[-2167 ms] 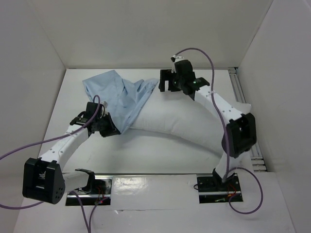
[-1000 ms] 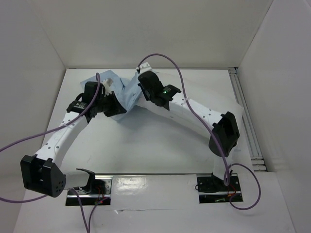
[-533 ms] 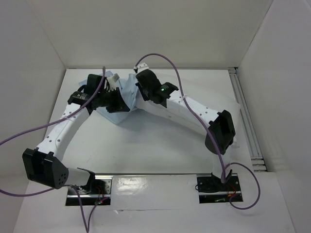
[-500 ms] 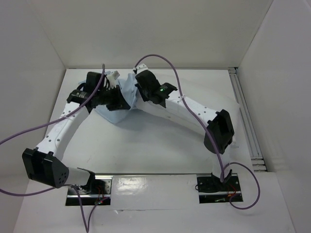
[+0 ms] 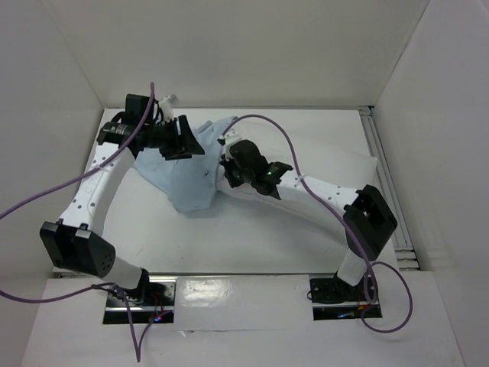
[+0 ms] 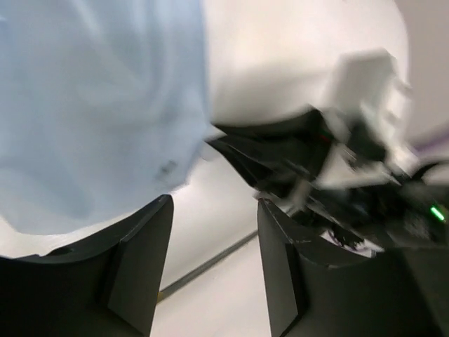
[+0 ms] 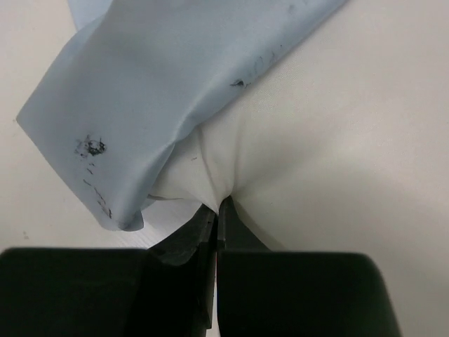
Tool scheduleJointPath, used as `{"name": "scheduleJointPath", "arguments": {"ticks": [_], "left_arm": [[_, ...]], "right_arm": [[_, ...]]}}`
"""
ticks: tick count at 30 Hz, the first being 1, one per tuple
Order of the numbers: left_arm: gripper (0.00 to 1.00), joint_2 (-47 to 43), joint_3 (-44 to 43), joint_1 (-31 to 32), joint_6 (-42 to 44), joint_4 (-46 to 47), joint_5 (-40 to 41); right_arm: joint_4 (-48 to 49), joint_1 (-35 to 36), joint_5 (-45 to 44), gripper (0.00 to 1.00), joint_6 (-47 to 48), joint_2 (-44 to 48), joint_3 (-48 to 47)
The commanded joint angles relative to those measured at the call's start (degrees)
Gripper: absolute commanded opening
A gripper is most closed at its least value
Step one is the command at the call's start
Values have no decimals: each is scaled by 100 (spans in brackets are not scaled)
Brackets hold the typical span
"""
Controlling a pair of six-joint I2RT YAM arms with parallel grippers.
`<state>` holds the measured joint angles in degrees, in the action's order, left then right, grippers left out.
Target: Put the pillow into the pillowcase
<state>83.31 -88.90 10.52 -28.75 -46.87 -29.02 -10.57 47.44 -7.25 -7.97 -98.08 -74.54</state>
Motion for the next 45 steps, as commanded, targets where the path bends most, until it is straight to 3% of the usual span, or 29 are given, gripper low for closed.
{"name": "scheduleJointPath", "arguments": {"ticks": [1,4,9,15,18,19,20,22,23,37,41,44,45], "left_arm": [[66,448,-302,-86,-95,178,517],[73,1168,-838,45,-95,178,886],[74,2250,-2119,398,-113,3,1670],[74,3147,-2842,643,9,-216,1671],[68,3471,-3088,714,62,-217,1399],[62,3569,-3167,714,63,-217,1294],[39,3648,-3334,714,63,-217,1197],[6,3762,-3466,714,63,-217,907],[0,3833,-3632,714,63,-217,802],[0,4017,-4354,942,-490,652,-1341],[0,4018,-4355,1004,-737,1145,-1817],[0,4071,-4198,1004,-641,1014,-1618],[0,4210,-4136,1004,-545,961,-1616]], "right_arm": [[827,-33,267,0,-117,570,352],[881,-33,329,0,-117,571,458],[951,20,399,0,-117,624,519],[951,125,399,0,-117,676,572],[951,125,399,0,-117,729,625],[899,125,399,0,-117,729,625],[899,125,399,0,-117,729,625],[899,178,399,0,-117,729,625],[899,230,399,0,-117,790,625],[1145,1609,-145,0,67,748,625],[1013,1725,-479,0,67,606,485],[769,1725,-1075,0,67,606,292],[671,1725,-1243,27,67,606,213]]}}
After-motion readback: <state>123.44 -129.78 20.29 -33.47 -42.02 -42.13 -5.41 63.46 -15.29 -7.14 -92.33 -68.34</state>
